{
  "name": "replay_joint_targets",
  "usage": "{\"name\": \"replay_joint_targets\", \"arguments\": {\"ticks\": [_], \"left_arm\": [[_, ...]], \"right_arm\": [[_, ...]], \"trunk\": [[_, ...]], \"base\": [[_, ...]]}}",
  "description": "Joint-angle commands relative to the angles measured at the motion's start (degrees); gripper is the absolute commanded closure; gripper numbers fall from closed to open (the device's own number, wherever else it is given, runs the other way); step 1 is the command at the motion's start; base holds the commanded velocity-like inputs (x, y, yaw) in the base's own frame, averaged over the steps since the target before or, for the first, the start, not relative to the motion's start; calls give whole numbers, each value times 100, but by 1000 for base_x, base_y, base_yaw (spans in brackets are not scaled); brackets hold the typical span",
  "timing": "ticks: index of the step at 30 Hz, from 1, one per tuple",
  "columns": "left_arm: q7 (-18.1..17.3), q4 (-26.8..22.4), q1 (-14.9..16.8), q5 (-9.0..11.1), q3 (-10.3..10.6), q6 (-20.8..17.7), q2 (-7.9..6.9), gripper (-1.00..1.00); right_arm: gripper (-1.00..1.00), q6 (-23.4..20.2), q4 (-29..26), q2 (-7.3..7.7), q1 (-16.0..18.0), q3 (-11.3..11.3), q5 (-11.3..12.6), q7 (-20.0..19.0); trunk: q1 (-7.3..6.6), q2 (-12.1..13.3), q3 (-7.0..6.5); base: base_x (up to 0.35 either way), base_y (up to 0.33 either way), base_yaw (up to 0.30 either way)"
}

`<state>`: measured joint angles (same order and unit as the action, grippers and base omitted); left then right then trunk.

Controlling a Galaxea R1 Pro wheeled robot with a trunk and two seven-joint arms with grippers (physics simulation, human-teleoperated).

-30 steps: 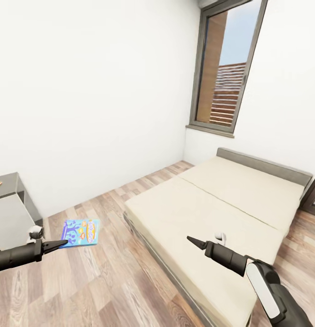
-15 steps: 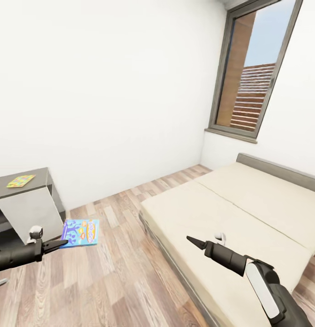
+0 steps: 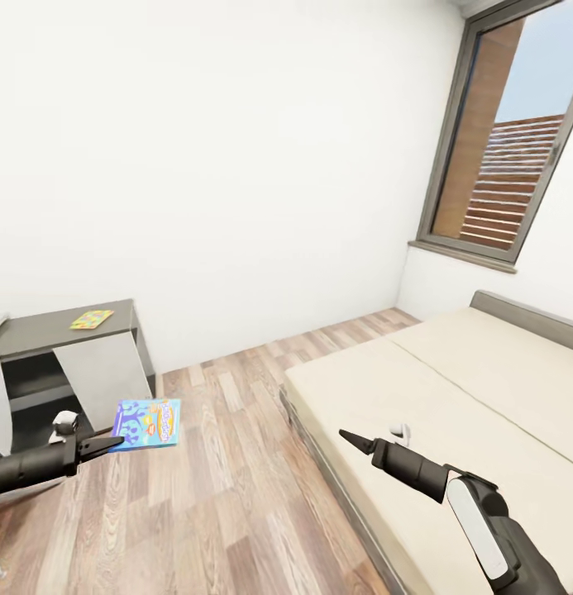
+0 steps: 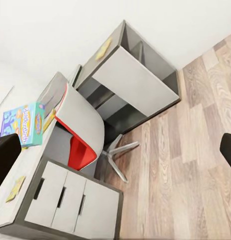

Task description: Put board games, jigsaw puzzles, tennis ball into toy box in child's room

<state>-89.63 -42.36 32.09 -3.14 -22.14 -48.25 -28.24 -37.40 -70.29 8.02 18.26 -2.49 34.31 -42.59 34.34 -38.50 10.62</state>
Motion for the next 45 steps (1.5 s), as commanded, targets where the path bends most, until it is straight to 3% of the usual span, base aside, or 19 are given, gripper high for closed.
{"name": "replay_joint_targets", "arguments": {"ticks": [1,27,38,45], "left_arm": [[-37,-1,8,-29,-10,-58,3,100],[-37,-1,0,-29,-12,-54,54,100],[-37,-1,-1,50,-62,-62,47,100],[-37,1,-1,67,-66,-62,47,100]], "right_arm": [[-100,-38,-1,2,3,-6,26,-4],[-100,-33,59,48,3,-15,32,-13],[-100,-37,59,44,3,-15,32,-5],[-100,-32,60,41,3,-15,44,-13]], "trunk": [[-21,34,-14],[-592,1077,-588],[-592,1077,-634],[-592,1077,-652]], "base": [[0,0,267],[0,0,267],[4,0,267],[238,47,183]]}}
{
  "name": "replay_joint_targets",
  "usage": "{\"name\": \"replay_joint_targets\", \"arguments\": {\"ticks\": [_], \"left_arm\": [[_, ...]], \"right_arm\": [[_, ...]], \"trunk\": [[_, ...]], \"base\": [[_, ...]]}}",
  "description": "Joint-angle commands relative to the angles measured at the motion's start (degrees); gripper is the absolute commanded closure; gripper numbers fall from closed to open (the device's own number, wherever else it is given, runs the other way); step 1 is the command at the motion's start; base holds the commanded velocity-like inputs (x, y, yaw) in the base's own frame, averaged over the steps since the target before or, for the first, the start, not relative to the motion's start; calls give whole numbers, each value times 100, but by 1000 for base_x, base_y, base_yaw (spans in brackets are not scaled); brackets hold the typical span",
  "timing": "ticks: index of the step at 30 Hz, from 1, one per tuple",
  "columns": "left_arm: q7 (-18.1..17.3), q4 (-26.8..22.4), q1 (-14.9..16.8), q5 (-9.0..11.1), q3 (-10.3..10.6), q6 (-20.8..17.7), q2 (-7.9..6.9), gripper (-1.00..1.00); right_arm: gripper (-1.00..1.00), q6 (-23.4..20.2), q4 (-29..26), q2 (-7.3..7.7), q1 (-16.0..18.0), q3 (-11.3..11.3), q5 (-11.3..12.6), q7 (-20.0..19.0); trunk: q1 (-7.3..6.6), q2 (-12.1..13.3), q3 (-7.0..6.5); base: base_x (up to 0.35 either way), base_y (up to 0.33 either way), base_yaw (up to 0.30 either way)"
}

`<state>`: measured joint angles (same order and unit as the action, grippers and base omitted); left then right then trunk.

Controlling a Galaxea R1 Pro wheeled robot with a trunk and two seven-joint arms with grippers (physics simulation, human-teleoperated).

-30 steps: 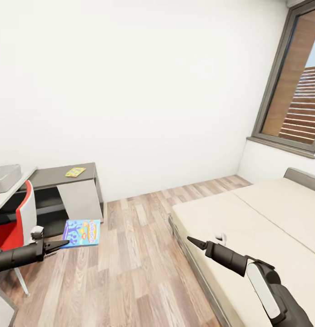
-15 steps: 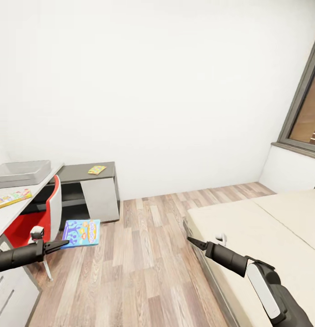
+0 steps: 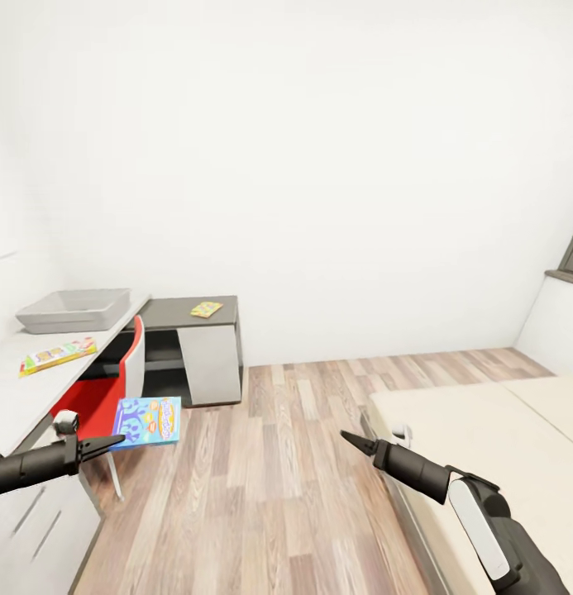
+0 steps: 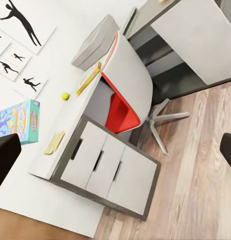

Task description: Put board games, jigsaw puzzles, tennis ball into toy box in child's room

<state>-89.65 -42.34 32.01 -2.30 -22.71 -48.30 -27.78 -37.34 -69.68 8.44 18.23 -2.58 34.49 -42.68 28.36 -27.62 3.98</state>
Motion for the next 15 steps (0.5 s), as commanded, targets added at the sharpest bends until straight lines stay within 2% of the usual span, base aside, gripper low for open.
{"name": "replay_joint_targets", "arguments": {"ticks": [1,8,15], "left_arm": [[-35,-1,7,-17,-10,-56,1,100],[-35,1,7,-16,-14,-52,-4,100],[-35,-1,7,-16,-15,-54,1,100]], "right_arm": [[-100,-38,-2,-2,5,-5,27,-2],[-100,-26,6,-60,5,4,12,110],[-100,-44,5,-41,5,-4,24,231]], "trunk": [[6,-11,11],[6,-11,10],[6,-11,10]], "base": [[313,72,46],[326,52,12],[331,6,1]]}}
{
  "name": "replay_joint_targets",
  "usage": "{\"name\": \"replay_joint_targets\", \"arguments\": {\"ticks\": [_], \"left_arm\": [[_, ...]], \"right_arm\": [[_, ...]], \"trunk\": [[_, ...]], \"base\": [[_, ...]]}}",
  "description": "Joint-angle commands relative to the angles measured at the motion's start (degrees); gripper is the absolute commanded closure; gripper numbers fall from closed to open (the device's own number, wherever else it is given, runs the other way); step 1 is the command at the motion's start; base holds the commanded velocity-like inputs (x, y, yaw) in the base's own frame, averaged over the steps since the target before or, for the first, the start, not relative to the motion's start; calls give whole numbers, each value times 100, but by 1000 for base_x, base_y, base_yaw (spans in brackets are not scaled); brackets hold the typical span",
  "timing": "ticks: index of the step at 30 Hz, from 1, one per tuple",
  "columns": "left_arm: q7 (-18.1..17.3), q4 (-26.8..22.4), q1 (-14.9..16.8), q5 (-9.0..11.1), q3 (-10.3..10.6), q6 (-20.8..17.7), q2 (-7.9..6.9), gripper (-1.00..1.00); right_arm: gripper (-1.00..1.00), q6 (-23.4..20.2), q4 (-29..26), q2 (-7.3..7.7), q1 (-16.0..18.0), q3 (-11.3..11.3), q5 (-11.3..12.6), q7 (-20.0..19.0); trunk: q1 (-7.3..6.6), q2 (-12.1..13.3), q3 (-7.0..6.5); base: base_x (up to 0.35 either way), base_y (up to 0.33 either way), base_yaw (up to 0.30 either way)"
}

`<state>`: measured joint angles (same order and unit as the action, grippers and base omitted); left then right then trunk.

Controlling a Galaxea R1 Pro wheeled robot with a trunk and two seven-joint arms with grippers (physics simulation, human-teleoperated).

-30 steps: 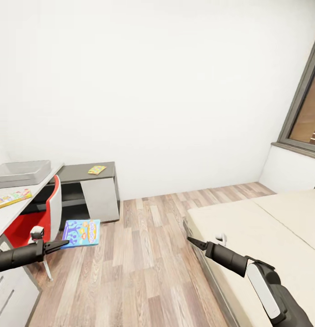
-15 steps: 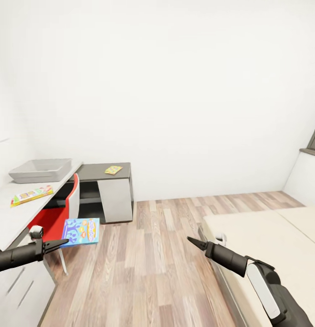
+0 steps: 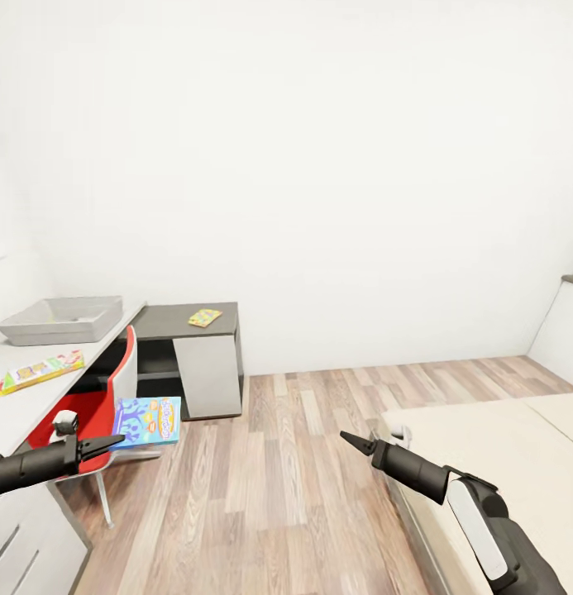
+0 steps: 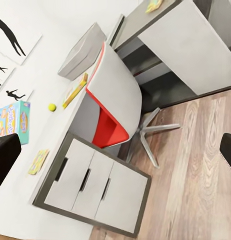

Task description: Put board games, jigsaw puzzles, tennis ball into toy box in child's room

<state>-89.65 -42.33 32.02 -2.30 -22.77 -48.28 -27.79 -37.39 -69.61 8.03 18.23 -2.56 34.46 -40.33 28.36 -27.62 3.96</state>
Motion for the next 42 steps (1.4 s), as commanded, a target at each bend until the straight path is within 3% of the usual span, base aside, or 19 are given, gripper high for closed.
{"name": "replay_joint_targets", "arguments": {"ticks": [1,42], "left_arm": [[-35,1,6,-16,-9,-55,1,100],[-35,0,6,-16,0,-41,2,100]], "right_arm": [[-100,-40,-4,-3,5,-6,27,4],[-100,-47,-38,41,5,-16,28,8]], "trunk": [[6,-11,12],[6,-11,-98]], "base": [[331,1,0],[334,0,79]]}}
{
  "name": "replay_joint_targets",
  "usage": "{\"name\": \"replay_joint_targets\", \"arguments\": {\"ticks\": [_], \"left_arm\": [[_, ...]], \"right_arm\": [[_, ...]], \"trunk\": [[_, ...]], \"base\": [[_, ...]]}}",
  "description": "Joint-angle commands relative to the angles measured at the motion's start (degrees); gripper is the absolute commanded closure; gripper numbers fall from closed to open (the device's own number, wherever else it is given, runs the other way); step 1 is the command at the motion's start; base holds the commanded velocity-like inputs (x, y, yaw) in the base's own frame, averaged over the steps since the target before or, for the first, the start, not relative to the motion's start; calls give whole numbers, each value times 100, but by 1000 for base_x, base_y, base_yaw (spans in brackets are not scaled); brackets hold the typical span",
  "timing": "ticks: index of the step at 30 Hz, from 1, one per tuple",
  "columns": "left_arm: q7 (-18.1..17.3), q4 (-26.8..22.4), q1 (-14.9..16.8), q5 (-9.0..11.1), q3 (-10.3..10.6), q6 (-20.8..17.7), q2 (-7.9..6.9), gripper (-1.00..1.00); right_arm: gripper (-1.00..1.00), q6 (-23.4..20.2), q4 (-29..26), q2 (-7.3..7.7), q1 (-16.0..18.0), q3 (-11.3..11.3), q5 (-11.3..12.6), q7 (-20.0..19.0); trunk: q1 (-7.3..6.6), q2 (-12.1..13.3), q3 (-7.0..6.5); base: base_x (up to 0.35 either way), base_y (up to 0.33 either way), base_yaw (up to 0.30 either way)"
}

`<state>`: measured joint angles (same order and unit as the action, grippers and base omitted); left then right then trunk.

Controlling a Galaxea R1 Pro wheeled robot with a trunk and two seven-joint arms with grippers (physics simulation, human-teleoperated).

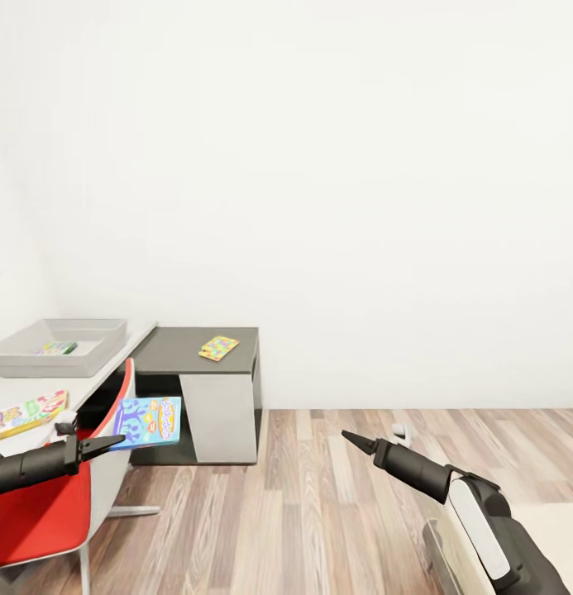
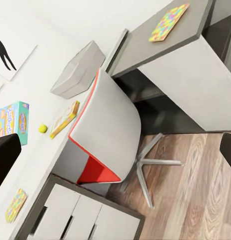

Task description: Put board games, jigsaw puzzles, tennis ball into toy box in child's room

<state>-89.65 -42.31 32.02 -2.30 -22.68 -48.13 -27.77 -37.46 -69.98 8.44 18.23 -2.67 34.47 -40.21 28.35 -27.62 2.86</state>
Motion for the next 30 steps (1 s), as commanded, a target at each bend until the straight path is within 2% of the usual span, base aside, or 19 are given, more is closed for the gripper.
{"name": "replay_joint_targets", "arguments": {"ticks": [1,12,30], "left_arm": [[-35,-3,6,-17,-9,-56,0,100],[-35,-2,6,-17,-9,-56,3,100],[-35,-3,6,-17,-9,-56,8,100]], "right_arm": [[-100,-37,-3,0,5,-6,28,-4],[-100,-33,-24,1,5,-6,42,-4],[-100,-42,-33,8,5,-6,25,-7]], "trunk": [[6,-11,12],[6,-11,10],[6,-11,-29]], "base": [[334,0,4],[334,0,28],[334,0,261]]}}
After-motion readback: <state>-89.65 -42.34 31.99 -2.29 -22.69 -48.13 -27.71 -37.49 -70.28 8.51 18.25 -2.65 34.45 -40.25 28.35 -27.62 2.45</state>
